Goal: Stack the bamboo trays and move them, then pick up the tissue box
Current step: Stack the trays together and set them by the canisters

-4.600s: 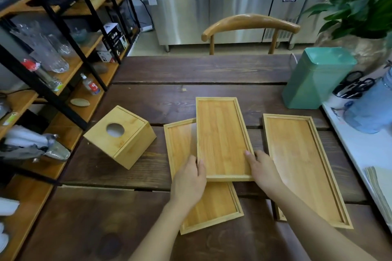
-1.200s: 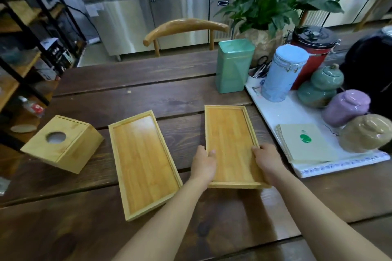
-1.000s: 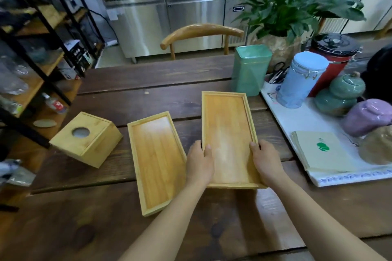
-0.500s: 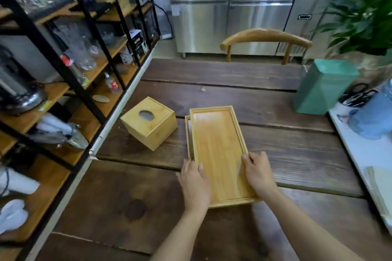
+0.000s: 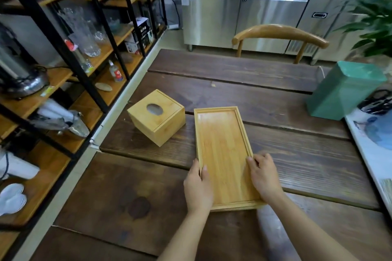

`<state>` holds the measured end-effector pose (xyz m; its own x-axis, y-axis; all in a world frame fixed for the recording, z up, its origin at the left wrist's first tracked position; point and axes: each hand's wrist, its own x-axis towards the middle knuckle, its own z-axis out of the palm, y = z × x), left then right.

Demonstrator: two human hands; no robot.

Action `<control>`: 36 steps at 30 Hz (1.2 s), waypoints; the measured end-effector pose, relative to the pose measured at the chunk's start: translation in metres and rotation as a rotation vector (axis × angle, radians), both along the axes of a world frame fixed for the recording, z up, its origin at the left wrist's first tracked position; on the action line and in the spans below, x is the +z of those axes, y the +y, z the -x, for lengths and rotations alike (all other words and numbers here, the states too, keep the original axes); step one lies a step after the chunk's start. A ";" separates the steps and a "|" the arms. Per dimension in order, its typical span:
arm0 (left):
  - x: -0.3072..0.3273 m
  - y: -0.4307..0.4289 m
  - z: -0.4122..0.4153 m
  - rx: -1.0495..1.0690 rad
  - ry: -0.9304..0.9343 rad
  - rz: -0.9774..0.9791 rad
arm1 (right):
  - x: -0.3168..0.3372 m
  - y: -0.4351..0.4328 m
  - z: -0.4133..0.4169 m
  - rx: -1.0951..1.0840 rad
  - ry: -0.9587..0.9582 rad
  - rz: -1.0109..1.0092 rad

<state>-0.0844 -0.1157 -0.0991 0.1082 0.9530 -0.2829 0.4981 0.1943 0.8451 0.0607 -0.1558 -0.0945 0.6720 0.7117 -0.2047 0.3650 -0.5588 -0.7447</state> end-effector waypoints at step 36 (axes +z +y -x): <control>-0.002 -0.020 -0.042 -0.158 -0.363 0.336 | 0.007 -0.057 -0.036 -0.106 0.387 -0.146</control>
<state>-0.0429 -0.1355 -0.1008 0.3916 0.7801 -0.4879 0.2294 0.4307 0.8728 0.0964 -0.2130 -0.0871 0.6364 0.6834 -0.3577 -0.0101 -0.4563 -0.8898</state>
